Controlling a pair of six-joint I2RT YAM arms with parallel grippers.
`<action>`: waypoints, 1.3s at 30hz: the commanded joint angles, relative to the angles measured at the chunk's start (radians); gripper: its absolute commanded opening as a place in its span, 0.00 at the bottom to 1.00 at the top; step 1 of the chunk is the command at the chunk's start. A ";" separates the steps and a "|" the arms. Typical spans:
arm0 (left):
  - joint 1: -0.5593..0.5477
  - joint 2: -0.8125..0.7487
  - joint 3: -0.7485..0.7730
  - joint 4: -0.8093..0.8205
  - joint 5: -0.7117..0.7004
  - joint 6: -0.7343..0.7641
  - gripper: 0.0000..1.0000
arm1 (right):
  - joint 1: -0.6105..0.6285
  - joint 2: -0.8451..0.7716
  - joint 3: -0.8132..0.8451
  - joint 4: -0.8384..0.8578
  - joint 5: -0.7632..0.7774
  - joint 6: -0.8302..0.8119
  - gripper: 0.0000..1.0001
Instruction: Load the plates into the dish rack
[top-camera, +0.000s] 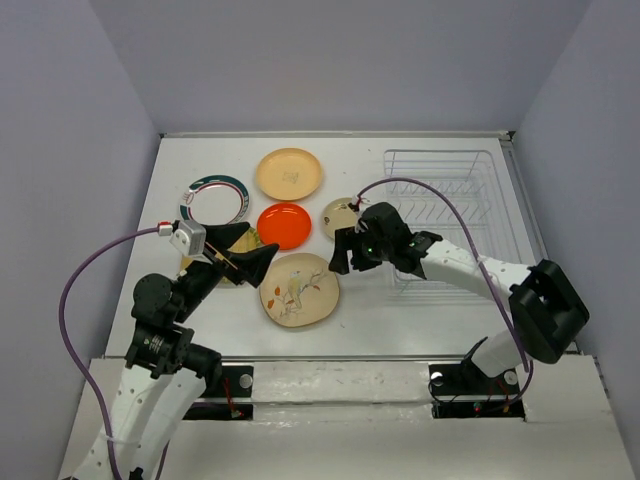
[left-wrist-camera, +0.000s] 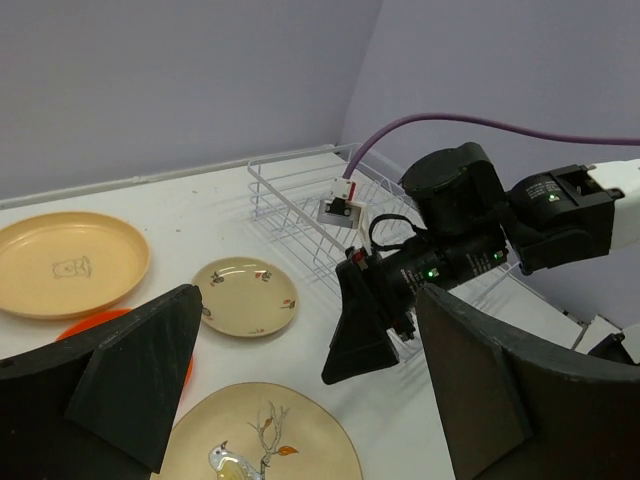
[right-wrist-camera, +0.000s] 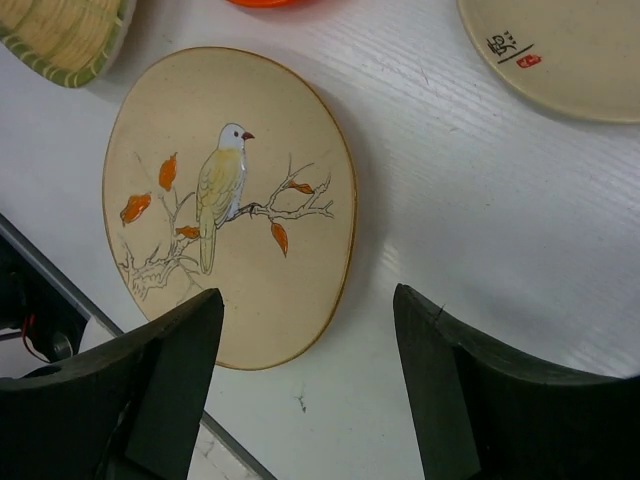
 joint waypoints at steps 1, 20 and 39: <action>0.003 -0.014 0.015 0.036 0.027 0.018 0.99 | 0.010 0.044 0.061 -0.036 0.021 -0.020 0.76; 0.003 -0.024 0.013 0.033 0.004 0.018 0.99 | 0.010 0.322 0.006 0.291 -0.206 0.126 0.53; 0.003 -0.026 0.010 0.034 -0.014 0.009 0.99 | 0.010 0.225 -0.071 0.429 -0.208 0.201 0.07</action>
